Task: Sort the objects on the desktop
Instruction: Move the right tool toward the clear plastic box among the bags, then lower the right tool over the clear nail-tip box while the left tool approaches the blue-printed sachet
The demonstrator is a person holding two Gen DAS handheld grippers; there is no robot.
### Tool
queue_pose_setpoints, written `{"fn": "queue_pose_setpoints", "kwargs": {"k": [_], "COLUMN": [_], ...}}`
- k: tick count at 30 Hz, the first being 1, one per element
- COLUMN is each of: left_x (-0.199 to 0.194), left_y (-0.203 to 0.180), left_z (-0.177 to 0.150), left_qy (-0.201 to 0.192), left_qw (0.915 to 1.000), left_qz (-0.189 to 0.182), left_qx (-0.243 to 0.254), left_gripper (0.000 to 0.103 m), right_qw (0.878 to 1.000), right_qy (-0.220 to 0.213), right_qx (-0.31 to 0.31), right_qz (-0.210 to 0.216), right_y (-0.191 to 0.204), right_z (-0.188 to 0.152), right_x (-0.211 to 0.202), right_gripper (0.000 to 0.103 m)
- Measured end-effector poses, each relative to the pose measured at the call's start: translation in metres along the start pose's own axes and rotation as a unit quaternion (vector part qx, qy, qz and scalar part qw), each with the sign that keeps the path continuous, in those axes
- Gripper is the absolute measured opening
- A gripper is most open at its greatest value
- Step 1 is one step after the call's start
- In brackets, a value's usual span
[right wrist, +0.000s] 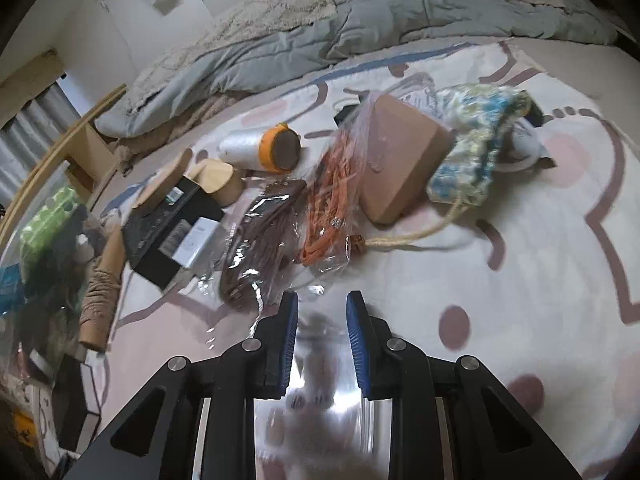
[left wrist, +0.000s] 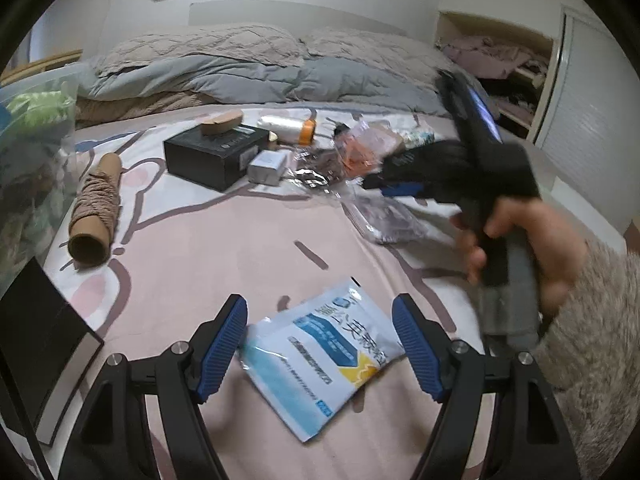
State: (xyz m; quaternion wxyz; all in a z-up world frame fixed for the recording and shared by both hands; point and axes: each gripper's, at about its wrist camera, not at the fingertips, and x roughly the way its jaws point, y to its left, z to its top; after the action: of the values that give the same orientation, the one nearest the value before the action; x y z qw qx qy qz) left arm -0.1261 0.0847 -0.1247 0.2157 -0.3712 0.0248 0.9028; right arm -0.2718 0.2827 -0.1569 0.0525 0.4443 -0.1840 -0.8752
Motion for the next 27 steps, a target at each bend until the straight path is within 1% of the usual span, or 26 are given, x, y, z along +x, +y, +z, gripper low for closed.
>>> {"fn": "queue_pose_setpoints", "kwargs": {"k": [3, 6, 8, 9, 12, 15, 18, 23, 27], "left_x": [0.007, 0.012, 0.019, 0.024, 0.023, 0.021, 0.018, 0.011, 0.004], "left_y": [-0.010, -0.020, -0.023, -0.024, -0.022, -0.014, -0.007, -0.002, 0.001], "left_z": [-0.004, -0.004, -0.005, -0.005, -0.006, -0.008, -0.011, -0.017, -0.021], "left_qy": [0.011, 0.009, 0.016, 0.026, 0.026, 0.031, 0.034, 0.042, 0.058], "left_qw": [0.9997, 0.9989, 0.9981, 0.9976, 0.9975, 0.9973, 0.9971, 0.9954, 0.9939], "left_qz": [-0.002, 0.003, 0.016, 0.026, 0.039, 0.051, 0.061, 0.078, 0.087], "left_qx": [0.020, 0.046, 0.057, 0.059, 0.053, 0.042, 0.031, 0.035, 0.036], "left_gripper": [0.075, 0.075, 0.075, 0.075, 0.076, 0.080, 0.080, 0.080, 0.082], "right_qw": [1.000, 0.999, 0.998, 0.998, 0.997, 0.995, 0.995, 0.993, 0.995], "right_qy": [0.007, 0.006, 0.009, 0.012, 0.022, 0.031, 0.036, 0.044, 0.042], "right_qx": [-0.016, -0.035, -0.054, -0.060, -0.075, -0.089, -0.091, -0.103, -0.093], "right_qz": [-0.008, -0.019, -0.025, -0.026, -0.027, -0.024, -0.024, -0.027, -0.020], "right_y": [0.002, 0.007, 0.012, 0.014, 0.020, 0.024, 0.024, 0.028, 0.026], "right_z": [-0.001, -0.005, -0.011, -0.014, -0.023, -0.035, -0.044, -0.054, -0.061], "right_x": [0.010, 0.009, 0.007, 0.006, 0.001, -0.007, -0.014, -0.021, -0.030], "right_gripper": [0.026, 0.026, 0.026, 0.026, 0.026, 0.026, 0.026, 0.026, 0.026]}}
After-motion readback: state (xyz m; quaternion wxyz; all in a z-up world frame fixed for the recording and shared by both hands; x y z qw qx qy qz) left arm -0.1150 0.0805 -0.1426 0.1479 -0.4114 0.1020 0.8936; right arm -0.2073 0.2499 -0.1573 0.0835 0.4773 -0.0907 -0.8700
